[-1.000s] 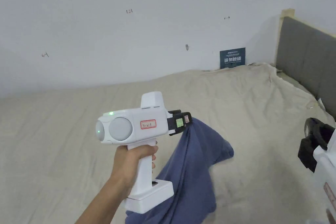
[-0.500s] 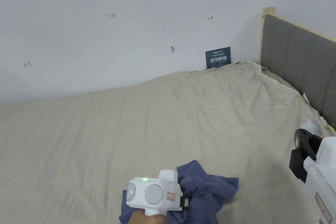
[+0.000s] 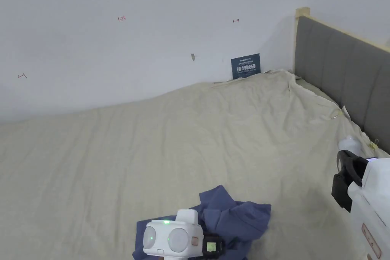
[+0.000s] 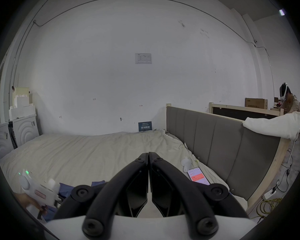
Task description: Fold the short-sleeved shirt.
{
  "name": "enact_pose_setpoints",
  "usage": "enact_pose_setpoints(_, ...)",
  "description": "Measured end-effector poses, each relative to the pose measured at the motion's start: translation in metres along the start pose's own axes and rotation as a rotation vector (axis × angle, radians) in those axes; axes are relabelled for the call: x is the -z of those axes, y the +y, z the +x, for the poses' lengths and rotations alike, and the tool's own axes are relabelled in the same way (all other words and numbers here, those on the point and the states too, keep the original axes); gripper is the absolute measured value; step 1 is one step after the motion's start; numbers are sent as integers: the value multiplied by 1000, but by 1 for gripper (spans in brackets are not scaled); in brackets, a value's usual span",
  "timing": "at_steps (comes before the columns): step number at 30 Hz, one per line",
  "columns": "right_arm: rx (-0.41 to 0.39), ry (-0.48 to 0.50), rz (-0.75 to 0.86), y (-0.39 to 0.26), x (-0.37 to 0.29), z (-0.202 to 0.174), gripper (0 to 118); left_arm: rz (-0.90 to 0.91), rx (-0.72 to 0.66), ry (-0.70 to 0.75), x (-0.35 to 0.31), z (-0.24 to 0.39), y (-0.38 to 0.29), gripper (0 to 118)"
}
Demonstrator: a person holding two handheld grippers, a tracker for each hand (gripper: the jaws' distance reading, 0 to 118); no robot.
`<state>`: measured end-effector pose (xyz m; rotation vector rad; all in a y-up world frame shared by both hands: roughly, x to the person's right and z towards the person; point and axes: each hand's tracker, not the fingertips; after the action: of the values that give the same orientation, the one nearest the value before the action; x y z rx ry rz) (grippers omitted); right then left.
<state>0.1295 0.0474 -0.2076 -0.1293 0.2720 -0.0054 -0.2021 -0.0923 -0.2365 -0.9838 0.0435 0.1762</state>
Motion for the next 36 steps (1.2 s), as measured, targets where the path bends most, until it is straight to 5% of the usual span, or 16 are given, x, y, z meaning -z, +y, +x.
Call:
enact_pose_setpoints(2, -8, 5, 6, 4, 2, -2, 0, 111, -42, -47, -22, -10, 11, 118)
enact_pose_setpoints(9, -23, 30, 54, 24, 2, -16, 0, 485, -80, -33, -129, -33, 30, 118)
enact_pose_setpoints(18, -47, 69, 95, 37, 4, -36, 0, 805, -65, 318, -190, -73, 7, 115)
enact_pose_setpoints(20, -50, 76, 95, 36, 4, -41, 0, 893, -82, 413, -196, -80, -6, 102)
enact_pose_setpoints(22, -52, 84, 93, 35, 5, -45, 0, 919, -66, 440, -201, -86, -17, 72)
enact_pose_setpoints(25, -60, 95, 87, 36, 1, -58, 0, 921, -57, 437, -204, -101, -27, 1)
enact_pose_setpoints(36, -71, 128, 87, 35, 1, -72, 0, 878, -101, 442, -203, -122, -39, 0)
